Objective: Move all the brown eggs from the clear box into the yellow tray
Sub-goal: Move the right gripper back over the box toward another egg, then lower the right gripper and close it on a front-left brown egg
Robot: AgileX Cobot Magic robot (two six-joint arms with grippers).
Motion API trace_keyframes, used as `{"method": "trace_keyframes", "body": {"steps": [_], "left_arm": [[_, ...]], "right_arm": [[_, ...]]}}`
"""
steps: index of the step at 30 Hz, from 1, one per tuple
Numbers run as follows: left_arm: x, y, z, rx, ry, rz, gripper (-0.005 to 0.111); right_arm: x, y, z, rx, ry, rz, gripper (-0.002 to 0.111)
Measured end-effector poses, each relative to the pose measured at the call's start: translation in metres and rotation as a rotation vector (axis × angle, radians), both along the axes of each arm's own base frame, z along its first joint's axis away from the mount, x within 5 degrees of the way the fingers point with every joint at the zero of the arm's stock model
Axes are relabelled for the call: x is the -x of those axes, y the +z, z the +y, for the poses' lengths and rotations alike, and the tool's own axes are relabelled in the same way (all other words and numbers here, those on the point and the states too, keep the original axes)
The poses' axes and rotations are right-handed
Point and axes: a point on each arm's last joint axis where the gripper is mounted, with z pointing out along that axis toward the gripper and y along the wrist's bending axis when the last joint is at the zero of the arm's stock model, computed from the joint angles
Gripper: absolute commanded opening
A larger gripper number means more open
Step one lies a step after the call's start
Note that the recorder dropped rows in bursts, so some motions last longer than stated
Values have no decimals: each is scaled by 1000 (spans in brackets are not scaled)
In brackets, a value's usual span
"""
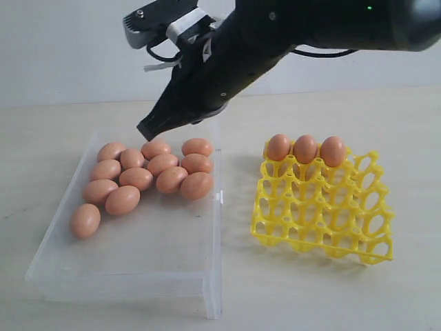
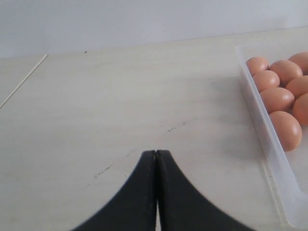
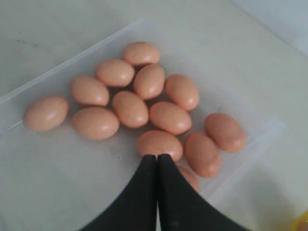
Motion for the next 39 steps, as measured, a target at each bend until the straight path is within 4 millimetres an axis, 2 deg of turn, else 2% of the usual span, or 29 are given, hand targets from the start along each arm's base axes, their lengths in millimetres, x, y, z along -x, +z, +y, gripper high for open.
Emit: {"method": "trace_keyframes", "body": {"steps": [4, 8, 9, 12, 15, 19, 29, 39], "left_arm": [[0, 0, 0, 0, 0, 0, 0], [0, 0, 0, 0, 0, 0, 0], [0, 0, 0, 0, 0, 0, 0], [0, 0, 0, 0, 0, 0, 0], [0, 0, 0, 0, 0, 0, 0], [0, 0, 0, 0, 0, 0, 0], [0, 0, 0, 0, 0, 0, 0], [0, 0, 0, 0, 0, 0, 0]], "right_arm": [[-4, -15, 19, 66, 55, 117, 4], [-12, -34, 41, 102, 85, 157, 27], [-14, -37, 45, 104, 88, 159, 36], [-22, -45, 67, 118, 115, 186, 46], [-30, -60, 88, 132, 116, 229, 47], [-36, -82, 104, 126, 103, 285, 47], [-37, -125, 110, 163, 96, 367, 47], [-38, -125, 112, 133, 88, 367, 47]]}}
